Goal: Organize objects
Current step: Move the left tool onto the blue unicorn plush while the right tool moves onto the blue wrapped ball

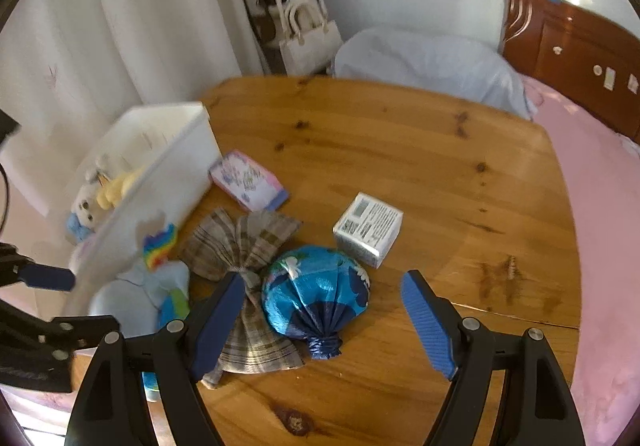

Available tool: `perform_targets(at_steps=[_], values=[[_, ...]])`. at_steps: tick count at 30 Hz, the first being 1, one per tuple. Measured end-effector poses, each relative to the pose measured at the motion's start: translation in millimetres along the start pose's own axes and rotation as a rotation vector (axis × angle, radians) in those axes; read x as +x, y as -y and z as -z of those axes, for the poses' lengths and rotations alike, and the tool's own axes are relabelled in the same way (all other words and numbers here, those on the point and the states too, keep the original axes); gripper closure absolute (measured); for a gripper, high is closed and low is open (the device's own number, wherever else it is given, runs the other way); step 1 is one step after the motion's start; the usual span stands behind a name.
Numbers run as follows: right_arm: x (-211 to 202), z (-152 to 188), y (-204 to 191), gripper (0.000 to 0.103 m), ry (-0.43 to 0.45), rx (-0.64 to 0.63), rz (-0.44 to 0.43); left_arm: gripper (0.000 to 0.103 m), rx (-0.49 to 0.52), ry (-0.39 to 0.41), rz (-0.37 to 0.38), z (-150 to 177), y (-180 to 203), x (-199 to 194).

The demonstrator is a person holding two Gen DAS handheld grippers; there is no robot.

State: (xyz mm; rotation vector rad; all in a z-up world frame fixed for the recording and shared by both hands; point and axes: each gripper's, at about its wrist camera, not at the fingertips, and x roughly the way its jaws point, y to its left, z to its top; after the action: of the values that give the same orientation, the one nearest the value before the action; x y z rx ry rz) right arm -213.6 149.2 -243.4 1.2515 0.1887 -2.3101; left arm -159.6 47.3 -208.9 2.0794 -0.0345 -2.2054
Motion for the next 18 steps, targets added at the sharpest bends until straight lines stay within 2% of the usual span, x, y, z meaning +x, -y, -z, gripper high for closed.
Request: perform_targets(at_steps=[8, 16, 18], values=[[35, 5, -1, 0.022, -0.079, -0.041, 0.012, 0.027, 0.018, -0.051, -0.018, -1, 8, 12], [50, 5, -5, 0.022, -0.102, -0.067, -0.005, 0.027, 0.015, -0.074, -0.041, -5, 13, 22], [52, 5, -4, 0.022, -0.105, -0.061, -0.009, 0.024, 0.025, -0.077, -0.048, -7, 16, 23]])
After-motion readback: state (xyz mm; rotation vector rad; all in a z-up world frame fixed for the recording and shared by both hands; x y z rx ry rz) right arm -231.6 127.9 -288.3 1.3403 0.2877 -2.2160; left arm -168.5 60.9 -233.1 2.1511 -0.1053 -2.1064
